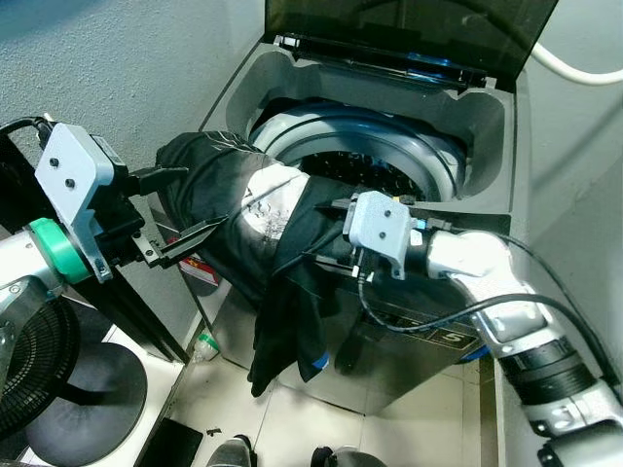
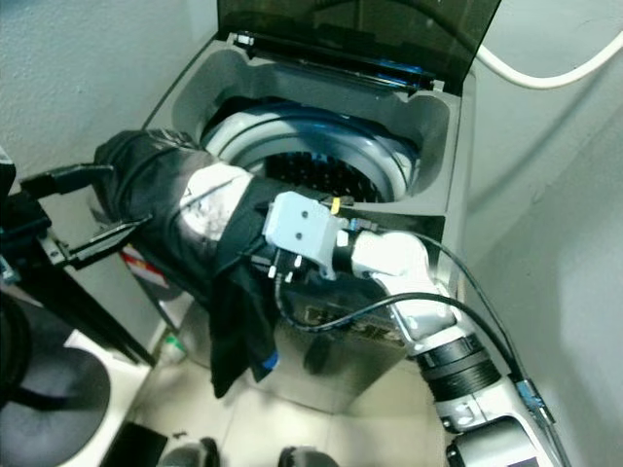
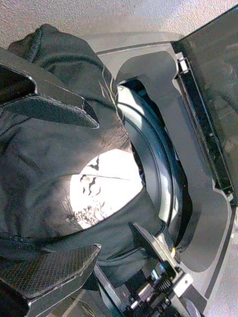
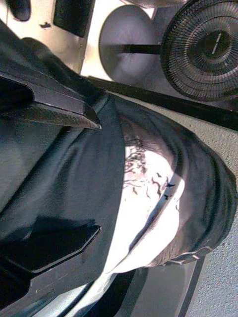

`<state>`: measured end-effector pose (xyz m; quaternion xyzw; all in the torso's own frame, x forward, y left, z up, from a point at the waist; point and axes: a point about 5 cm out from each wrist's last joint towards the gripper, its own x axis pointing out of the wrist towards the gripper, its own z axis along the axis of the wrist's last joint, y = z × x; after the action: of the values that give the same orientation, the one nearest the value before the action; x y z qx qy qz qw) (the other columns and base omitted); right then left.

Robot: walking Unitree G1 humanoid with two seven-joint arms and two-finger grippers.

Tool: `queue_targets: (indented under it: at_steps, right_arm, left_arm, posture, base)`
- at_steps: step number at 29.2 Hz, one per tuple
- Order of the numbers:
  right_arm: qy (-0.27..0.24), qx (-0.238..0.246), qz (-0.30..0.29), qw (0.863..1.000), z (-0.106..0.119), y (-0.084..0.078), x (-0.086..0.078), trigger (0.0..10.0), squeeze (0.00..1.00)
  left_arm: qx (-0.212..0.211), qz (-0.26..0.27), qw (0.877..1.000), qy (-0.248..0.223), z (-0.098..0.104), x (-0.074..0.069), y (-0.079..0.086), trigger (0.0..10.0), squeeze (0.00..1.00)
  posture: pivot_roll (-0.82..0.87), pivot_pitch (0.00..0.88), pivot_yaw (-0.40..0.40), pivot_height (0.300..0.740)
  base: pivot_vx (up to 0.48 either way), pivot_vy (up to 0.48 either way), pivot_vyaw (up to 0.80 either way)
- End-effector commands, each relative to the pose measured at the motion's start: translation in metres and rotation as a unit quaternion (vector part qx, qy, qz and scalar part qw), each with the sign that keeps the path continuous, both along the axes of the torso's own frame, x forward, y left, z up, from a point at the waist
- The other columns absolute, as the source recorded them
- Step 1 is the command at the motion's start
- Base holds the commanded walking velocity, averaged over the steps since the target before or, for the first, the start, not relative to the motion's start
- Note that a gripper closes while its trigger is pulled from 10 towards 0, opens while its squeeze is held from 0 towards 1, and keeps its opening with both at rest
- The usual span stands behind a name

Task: Clothes washing

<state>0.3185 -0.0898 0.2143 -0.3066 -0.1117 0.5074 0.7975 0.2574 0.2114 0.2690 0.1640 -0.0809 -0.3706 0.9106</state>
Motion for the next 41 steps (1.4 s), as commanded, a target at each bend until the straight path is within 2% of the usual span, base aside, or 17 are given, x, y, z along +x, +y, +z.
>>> queue_targets:
  at_steps: [1, 7, 8, 9, 11, 12, 13, 14, 15, 29, 34, 35, 36, 37, 38, 39, 41]
  right_arm:
    - [0.001, -0.017, 0.000, 1.000, -0.007, 0.002, 0.001, 10.0, 0.00]
    - [0.003, -0.025, -0.001, 1.000, -0.011, 0.003, 0.001, 10.0, 0.00]
    - [0.004, -0.040, -0.003, 0.999, -0.016, 0.002, 0.001, 9.9, 0.00]
    - [0.006, -0.045, -0.004, 0.999, -0.018, 0.002, 0.001, 4.8, 0.00]
    - [0.007, -0.047, -0.004, 0.999, -0.019, 0.002, 0.001, 4.8, 0.00]
    - [0.008, -0.049, -0.004, 0.999, -0.020, 0.002, 0.001, 3.9, 0.00]
    - [0.008, -0.049, -0.004, 0.999, -0.020, 0.002, 0.001, 3.9, 0.00]
    - [0.008, -0.050, -0.004, 0.999, -0.021, 0.001, 0.001, 1.2, 0.00]
    - [0.008, -0.051, -0.004, 0.999, -0.021, 0.001, 0.001, 0.0, 0.00]
    - [-0.002, -0.041, -0.006, 0.999, -0.019, 0.002, 0.002, 0.0, 0.00]
    - [-0.006, -0.016, -0.004, 1.000, -0.012, 0.004, 0.003, 0.0, 0.00]
    - [-0.008, 0.005, -0.004, 1.000, -0.008, 0.005, 0.003, 0.0, 0.00]
    - [-0.008, 0.005, -0.004, 1.000, -0.008, 0.005, 0.003, 0.0, 0.00]
    - [-0.010, 0.036, -0.004, 0.999, 0.000, 0.007, 0.003, 0.0, 0.00]
    - [-0.010, 0.036, -0.004, 0.999, 0.000, 0.007, 0.003, 0.0, 0.00]
    - [-0.009, 0.075, 0.000, 0.997, 0.009, 0.009, 0.002, 0.0, 0.00]
    - [-0.009, 0.075, 0.000, 0.997, 0.009, 0.009, 0.002, 0.0, 0.00]
  left_arm:
    - [0.005, -0.005, 1.000, 0.009, -0.005, 0.001, -0.002, 10.0, 0.00]
    - [0.006, -0.003, 1.000, 0.010, -0.005, 0.001, -0.001, 10.0, 0.00]
    - [0.006, -0.001, 1.000, 0.011, -0.006, 0.001, 0.000, 10.0, 0.00]
    - [0.006, 0.000, 1.000, 0.012, -0.006, 0.000, 0.000, 10.0, 0.00]
    - [0.006, 0.001, 1.000, 0.012, -0.006, 0.000, 0.000, 10.0, 0.00]
    - [0.006, 0.002, 1.000, 0.012, -0.006, 0.000, 0.001, 10.0, 0.00]
    - [0.005, 0.003, 1.000, 0.012, -0.006, 0.000, 0.001, 10.0, 0.00]
    - [0.005, 0.003, 1.000, 0.012, -0.006, 0.000, 0.001, 10.0, 0.00]
    - [0.005, 0.003, 1.000, 0.012, -0.006, 0.000, 0.001, 10.0, 0.00]
    - [0.004, 0.006, 1.000, 0.011, -0.005, 0.000, 0.001, 10.0, 0.00]
    - [0.003, 0.007, 1.000, 0.011, -0.006, 0.000, 0.001, 10.0, 0.00]
    - [0.002, 0.007, 1.000, 0.010, -0.006, 0.000, 0.001, 10.0, 0.00]
    - [0.002, 0.007, 1.000, 0.010, -0.006, 0.000, 0.001, 10.0, 0.00]
    - [0.002, 0.007, 1.000, 0.010, -0.006, 0.000, 0.001, 10.0, 0.00]
    - [0.002, 0.007, 1.000, 0.010, -0.006, 0.000, 0.001, 10.0, 0.00]
    - [0.001, 0.007, 1.000, 0.010, -0.005, 0.000, 0.001, 10.0, 0.00]
    - [0.001, 0.007, 1.000, 0.010, -0.005, 0.000, 0.001, 10.0, 0.00]
  posture:
    - [0.15, 0.073, 0.024, 0.740]
    - [0.15, 0.074, 0.026, 0.740]
    - [0.15, 0.077, 0.023, 0.740]
    - [0.15, 0.077, 0.023, 0.740]
    - [0.15, 0.077, 0.023, 0.740]
    - [0.15, 0.077, 0.023, 0.740]
    - [0.15, 0.077, 0.023, 0.740]
    - [0.15, 0.077, 0.023, 0.740]
    - [0.15, 0.077, 0.023, 0.740]
    - [0.16, 0.088, 0.021, 0.740]
    - [0.16, 0.088, 0.019, 0.740]
    - [0.16, 0.088, 0.019, 0.740]
    - [0.16, 0.088, 0.019, 0.740]
    - [0.16, 0.088, 0.019, 0.740]
    - [0.16, 0.088, 0.019, 0.740]
    - [0.16, 0.088, 0.019, 0.740]
    - [0.16, 0.088, 0.019, 0.740]
  base:
    - [0.000, 0.000, 0.00]
    - [0.000, 0.000, 0.00]
    - [0.000, 0.000, 0.00]
    - [0.000, 0.000, 0.00]
    - [0.000, 0.000, 0.00]
    - [0.000, 0.000, 0.00]
    - [0.000, 0.000, 0.00]
    - [0.000, 0.000, 0.00]
    - [0.000, 0.000, 0.00]
    - [0.000, 0.000, 0.00]
    - [0.000, 0.000, 0.00]
    - [0.000, 0.000, 0.00]
    - [0.000, 0.000, 0.00]
    - [0.000, 0.000, 0.00]
    - [0.000, 0.000, 0.00]
    - [0.000, 0.000, 0.00]
    - [0.000, 0.000, 0.00]
